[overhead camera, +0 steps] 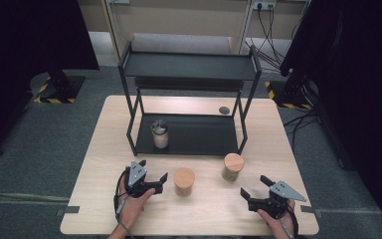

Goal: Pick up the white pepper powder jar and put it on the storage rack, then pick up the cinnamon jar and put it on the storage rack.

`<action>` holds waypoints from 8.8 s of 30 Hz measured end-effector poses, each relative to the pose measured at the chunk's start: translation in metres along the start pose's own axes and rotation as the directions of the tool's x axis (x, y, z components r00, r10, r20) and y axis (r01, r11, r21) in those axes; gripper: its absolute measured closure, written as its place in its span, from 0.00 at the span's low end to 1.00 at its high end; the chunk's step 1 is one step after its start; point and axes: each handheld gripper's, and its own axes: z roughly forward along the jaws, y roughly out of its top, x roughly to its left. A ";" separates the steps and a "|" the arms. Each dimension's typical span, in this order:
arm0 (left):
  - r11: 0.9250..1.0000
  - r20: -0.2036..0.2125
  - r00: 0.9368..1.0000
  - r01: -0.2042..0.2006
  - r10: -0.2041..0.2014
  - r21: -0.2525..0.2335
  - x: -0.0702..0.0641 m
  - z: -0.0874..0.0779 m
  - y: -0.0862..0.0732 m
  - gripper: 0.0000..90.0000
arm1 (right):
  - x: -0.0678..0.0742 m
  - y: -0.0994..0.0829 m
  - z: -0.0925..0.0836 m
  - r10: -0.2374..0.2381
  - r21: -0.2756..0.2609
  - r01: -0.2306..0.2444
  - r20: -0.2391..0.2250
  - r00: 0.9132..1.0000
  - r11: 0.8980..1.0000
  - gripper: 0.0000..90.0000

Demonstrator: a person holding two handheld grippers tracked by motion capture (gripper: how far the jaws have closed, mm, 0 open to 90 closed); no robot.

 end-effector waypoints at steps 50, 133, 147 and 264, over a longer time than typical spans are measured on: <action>1.000 -0.009 1.000 -0.007 0.007 -0.019 -0.004 -0.010 -0.007 0.04 | -0.002 -0.002 -0.001 0.021 -0.007 -0.021 -0.019 1.000 1.000 0.03; 1.000 -0.016 1.000 -0.016 0.016 -0.025 -0.006 -0.011 -0.009 0.03 | 0.037 0.011 0.016 -0.093 0.018 0.099 -0.204 0.975 0.995 0.03; 1.000 -0.017 1.000 -0.008 0.007 -0.024 -0.005 -0.011 -0.009 0.03 | 0.039 0.012 0.021 -0.092 0.022 0.099 -0.219 0.971 0.995 0.03; 1.000 -0.006 1.000 -0.007 0.007 -0.031 -0.003 -0.012 -0.010 0.03 | 0.074 0.057 0.105 -0.156 0.046 0.184 -0.353 0.923 0.982 0.04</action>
